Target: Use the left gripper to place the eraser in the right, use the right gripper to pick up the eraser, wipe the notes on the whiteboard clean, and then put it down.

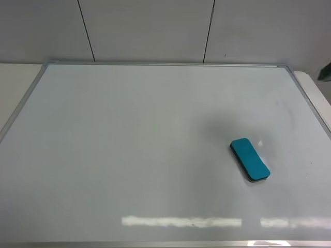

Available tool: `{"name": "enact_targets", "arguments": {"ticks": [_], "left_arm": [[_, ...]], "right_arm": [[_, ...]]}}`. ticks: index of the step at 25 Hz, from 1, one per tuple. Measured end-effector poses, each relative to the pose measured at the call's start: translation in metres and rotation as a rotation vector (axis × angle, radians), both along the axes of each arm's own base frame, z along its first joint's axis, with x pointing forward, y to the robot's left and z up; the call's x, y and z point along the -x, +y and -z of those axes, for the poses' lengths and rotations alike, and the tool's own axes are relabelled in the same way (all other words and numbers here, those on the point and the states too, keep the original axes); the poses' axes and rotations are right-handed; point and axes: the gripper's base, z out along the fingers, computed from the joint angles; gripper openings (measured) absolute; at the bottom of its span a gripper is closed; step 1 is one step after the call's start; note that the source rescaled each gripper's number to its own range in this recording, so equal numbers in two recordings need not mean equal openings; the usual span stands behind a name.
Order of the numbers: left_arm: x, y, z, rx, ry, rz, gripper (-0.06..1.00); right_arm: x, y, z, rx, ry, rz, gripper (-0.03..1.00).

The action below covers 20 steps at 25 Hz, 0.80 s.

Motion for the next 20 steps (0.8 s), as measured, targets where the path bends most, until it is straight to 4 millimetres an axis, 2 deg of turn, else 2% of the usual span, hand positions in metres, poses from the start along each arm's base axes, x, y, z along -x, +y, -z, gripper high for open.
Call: {"name": "enact_targets", "arguments": {"ticks": [3,4,7,11,13,14,15,17,20], "left_arm": [[0.0,0.0,0.0,0.001,0.0,-0.001,1.0],[0.0,0.0,0.0,0.001,0.0,-0.001,1.0],[0.0,0.0,0.0,0.001,0.0,-0.001,1.0],[0.0,0.0,0.0,0.001,0.0,-0.001,1.0],[0.0,0.0,0.0,0.0,0.0,0.0,1.0],[0.0,0.0,0.0,0.0,0.0,0.0,1.0],[0.0,0.0,0.0,0.0,0.0,0.0,1.0],[0.0,0.0,0.0,0.0,0.0,0.0,1.0],[0.0,0.0,0.0,0.0,0.0,0.0,1.0]], "right_arm": [[0.042,-0.009,-0.023,0.037,-0.098,0.042,1.0],[0.075,-0.01,-0.032,0.059,-0.146,0.054,1.0],[0.119,-0.012,-0.038,0.106,-0.215,0.081,1.0],[0.166,-0.016,-0.037,0.162,-0.339,0.127,1.0],[0.181,-0.016,-0.035,0.166,-0.39,0.135,1.0],[0.181,-0.016,-0.035,0.166,-0.39,0.135,1.0],[0.189,-0.013,-0.027,0.152,-0.403,0.112,1.0],[0.193,-0.007,-0.014,0.123,-0.405,0.048,1.0],[0.191,0.0,0.005,0.108,-0.386,-0.041,1.0]]}}
